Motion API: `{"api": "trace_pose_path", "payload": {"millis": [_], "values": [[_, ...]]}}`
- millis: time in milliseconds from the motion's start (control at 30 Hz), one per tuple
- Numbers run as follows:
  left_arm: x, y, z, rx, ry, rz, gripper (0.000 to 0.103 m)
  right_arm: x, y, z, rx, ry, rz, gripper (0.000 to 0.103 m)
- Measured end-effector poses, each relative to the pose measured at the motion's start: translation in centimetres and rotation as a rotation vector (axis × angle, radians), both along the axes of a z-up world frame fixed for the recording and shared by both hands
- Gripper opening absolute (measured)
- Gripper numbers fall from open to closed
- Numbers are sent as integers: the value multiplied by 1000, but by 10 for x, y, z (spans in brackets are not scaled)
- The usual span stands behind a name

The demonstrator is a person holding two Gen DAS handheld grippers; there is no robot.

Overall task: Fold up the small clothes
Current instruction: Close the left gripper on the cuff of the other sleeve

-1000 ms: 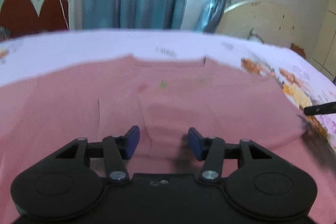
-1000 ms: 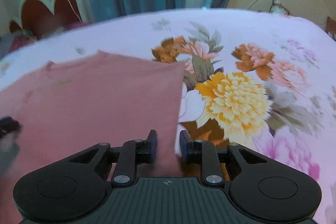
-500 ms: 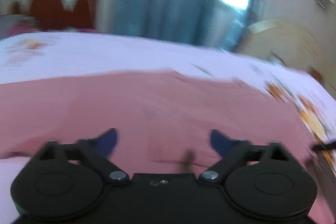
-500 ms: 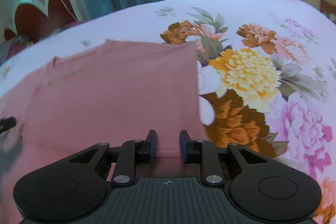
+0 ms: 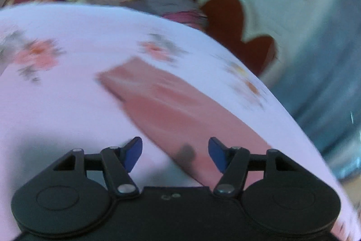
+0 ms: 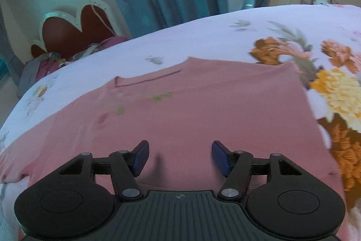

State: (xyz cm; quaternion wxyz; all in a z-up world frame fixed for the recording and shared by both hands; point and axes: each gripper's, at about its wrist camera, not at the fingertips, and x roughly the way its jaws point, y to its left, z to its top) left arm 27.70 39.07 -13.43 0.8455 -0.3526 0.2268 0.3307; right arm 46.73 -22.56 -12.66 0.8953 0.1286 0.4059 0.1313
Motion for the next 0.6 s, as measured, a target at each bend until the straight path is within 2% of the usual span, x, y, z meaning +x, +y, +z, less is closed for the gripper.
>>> {"api": "trace_pose_path", "payload": {"millis": [100,200,267,300,333,367,400,433,500,600], "values": [[-4,30,-14,-94,-81,45,56,1,13,1,-13,-1,2,62],[0,48,-18,-115,-132,49,54,3,20,0,-28,5,-11,62],[4,58,-21,-115,-144,44,47,2,21,0,-39,5,-25,62],[7,61,-23,-118,-149,45,44,2,21,0,-44,5,-31,54],[11,69,-26,-127,-158,44,31,1,20,1,-50,4,-40,40],[9,80,-29,-148,-166,35,9,1,18,0,-52,8,-50,35],[11,86,-33,-186,-180,15,9,2,16,-1,-55,13,-67,29],[12,86,-33,-183,-197,17,9,2,13,-2,-59,18,-84,29],[26,76,-22,-118,-205,-46,9,5,8,-6,-67,41,-114,29],[50,48,-8,-91,-218,-144,9,5,2,-8,-61,47,-132,29]]}}
